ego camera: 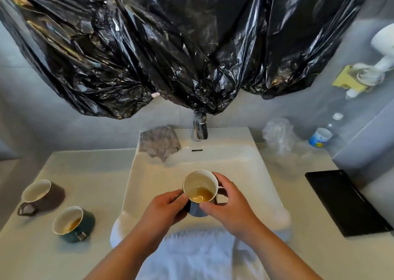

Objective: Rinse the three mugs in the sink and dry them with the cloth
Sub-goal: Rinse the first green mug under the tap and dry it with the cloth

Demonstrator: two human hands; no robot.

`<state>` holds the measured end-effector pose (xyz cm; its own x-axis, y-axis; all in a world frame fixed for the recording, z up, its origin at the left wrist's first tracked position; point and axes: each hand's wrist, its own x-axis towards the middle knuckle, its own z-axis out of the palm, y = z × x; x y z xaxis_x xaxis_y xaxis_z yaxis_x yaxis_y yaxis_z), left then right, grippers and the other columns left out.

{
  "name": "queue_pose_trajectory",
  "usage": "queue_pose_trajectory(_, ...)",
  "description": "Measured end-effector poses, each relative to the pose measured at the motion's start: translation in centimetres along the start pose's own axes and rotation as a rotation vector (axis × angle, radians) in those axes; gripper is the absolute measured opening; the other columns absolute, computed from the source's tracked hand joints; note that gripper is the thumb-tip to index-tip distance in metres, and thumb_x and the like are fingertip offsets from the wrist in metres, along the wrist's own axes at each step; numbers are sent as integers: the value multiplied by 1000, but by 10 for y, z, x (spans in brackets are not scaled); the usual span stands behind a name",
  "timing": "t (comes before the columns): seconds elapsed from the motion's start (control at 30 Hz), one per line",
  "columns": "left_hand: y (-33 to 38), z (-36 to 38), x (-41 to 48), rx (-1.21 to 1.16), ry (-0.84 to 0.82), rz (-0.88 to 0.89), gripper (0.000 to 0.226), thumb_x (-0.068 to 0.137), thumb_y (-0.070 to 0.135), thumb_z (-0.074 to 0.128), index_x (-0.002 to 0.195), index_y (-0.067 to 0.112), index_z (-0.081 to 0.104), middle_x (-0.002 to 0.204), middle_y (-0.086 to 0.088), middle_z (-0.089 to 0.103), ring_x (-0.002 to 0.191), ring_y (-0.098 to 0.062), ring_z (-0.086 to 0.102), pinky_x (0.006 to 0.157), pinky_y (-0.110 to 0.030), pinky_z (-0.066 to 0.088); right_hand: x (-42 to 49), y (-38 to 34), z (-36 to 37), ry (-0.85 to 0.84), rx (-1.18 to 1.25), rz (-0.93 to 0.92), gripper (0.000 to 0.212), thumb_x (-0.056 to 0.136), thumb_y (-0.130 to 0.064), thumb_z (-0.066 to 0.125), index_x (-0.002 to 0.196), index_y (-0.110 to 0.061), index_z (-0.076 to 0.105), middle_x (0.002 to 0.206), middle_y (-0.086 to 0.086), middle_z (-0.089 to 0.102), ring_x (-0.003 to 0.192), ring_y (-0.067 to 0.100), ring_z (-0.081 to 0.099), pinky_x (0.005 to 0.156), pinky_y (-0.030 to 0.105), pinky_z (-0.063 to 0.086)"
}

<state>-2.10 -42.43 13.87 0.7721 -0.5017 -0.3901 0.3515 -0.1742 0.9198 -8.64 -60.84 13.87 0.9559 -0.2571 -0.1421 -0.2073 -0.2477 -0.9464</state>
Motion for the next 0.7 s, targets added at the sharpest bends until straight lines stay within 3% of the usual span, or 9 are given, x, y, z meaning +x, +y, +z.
queue_pose_trajectory(0.07, 5, 0, 13, -16, 24, 9, 34, 93, 35, 61, 97, 3, 74, 89, -19, 66, 85, -21, 56, 100, -47, 53, 12, 2, -7, -25, -9, 6, 66, 71, -46, 75, 131, -48, 50, 132, -18, 54, 119, 3, 54, 95, 33, 54)
queue_pose_trajectory(0.13, 8, -4, 29, -45, 53, 13, 43, 88, 36, 62, 95, -5, 68, 82, -12, 57, 83, -22, 50, 94, -42, 55, 30, 1, -13, -60, -23, 15, 55, 81, -42, 72, 131, -45, 50, 130, -19, 57, 119, 3, 55, 92, 24, 52)
queue_pose_trajectory(0.2, 8, -9, 49, -59, 93, -6, 37, 97, 28, 62, 94, -8, 67, 82, -10, 59, 83, -21, 54, 95, -40, 56, 54, -3, -20, -34, -54, 29, 42, 90, -38, 68, 128, -42, 51, 128, -21, 58, 121, 3, 55, 85, 12, 45)
queue_pose_trajectory(0.27, 9, -15, 69, -44, 122, -34, 30, 102, 22, 58, 95, -5, 70, 85, -10, 66, 85, -20, 62, 96, -38, 58, 82, -11, -27, 51, -152, 17, 42, 93, -35, 66, 133, -39, 53, 127, -20, 56, 120, 2, 54, 82, 7, 40)
queue_pose_trajectory(0.33, 10, -19, 89, -35, 119, -50, 27, 102, 21, 57, 96, 1, 73, 91, -10, 70, 88, -19, 65, 94, -36, 59, 113, -24, -31, 127, -284, -47, 44, 93, -33, 66, 136, -35, 55, 127, -18, 55, 117, 6, 56, 84, 12, 42)
queue_pose_trajectory(0.43, 11, -22, 117, -32, 103, -59, 27, 102, 21, 58, 101, -1, 72, 92, -10, 69, 89, -20, 63, 91, -34, 56, 159, -42, -34, 157, -483, -179, 48, 94, -30, 64, 140, -26, 54, 142, -6, 53, 122, 16, 56, 100, 30, 48)
queue_pose_trajectory(0.53, 12, -23, 140, -32, 110, -63, 31, 102, 20, 59, 105, -10, 66, 92, -13, 62, 89, -22, 58, 94, -40, 55, 199, -51, -37, 113, -630, -224, 56, 93, -30, 66, 145, -20, 48, 153, -2, 44, 137, 18, 45, 113, 34, 38)
queue_pose_trajectory(0.6, 11, -23, 152, -39, 116, -78, 32, 102, 20, 59, 101, -11, 63, 93, -15, 60, 90, -23, 56, 96, -44, 54, 216, -51, -40, 60, -698, -254, 50, 90, -27, 70, 137, -22, 54, 150, -5, 46, 135, 18, 47, 110, 32, 39)
queue_pose_trajectory(0.7, 9, -20, 165, -48, 135, -84, 33, 102, 20, 58, 105, -12, 62, 99, -25, 64, 92, -23, 60, 98, -44, 54, 231, -54, -45, 70, -784, -354, 25, 85, -21, 75, 100, -30, 57, 121, -9, 60, 107, 21, 61, 90, 41, 54)
